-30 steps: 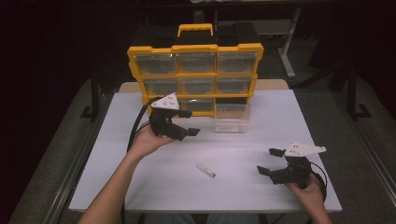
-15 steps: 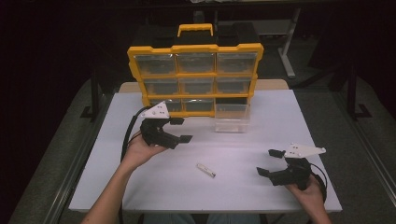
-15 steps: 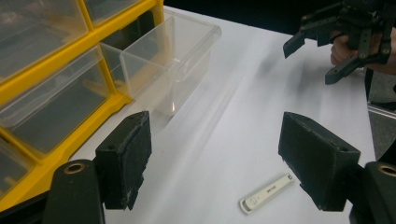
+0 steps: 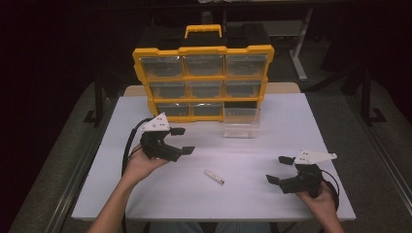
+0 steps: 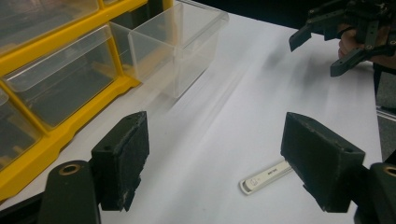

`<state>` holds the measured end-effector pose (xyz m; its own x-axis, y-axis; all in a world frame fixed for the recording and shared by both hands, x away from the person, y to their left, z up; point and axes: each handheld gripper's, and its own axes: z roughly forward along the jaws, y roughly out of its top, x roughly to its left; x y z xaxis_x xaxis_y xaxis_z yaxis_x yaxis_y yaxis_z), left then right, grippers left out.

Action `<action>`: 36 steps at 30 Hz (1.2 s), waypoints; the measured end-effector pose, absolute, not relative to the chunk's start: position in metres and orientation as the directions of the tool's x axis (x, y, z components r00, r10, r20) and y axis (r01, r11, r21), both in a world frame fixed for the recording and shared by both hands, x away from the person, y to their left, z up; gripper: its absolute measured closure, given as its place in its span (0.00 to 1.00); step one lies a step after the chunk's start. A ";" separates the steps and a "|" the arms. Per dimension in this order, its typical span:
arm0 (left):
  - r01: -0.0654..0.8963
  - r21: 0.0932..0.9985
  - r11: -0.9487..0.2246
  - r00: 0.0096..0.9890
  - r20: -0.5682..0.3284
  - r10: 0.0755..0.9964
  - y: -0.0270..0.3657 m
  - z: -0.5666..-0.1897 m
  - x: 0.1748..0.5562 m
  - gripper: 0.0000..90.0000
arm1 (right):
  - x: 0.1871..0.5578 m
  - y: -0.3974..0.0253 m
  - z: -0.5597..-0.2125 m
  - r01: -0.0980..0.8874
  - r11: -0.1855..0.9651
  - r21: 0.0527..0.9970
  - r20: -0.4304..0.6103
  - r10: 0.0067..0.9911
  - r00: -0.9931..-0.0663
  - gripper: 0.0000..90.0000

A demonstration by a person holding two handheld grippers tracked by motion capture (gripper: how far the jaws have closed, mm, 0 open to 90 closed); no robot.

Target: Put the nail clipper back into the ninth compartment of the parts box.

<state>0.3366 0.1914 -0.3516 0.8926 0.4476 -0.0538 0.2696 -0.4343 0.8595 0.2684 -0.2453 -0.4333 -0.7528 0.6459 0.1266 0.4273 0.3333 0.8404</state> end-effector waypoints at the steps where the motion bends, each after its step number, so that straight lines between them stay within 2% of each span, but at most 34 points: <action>1: 0.270 0.859 -0.434 0.893 -0.054 0.448 0.191 -0.352 0.337 0.25 | 0.268 -0.245 -0.433 0.427 0.333 0.840 0.127 0.646 -0.753 0.15; 36: 0.308 0.868 -0.390 0.826 -0.041 0.562 0.234 -0.381 0.301 0.23 | 0.270 -0.241 -0.435 0.442 0.344 0.829 0.139 0.638 -0.757 0.15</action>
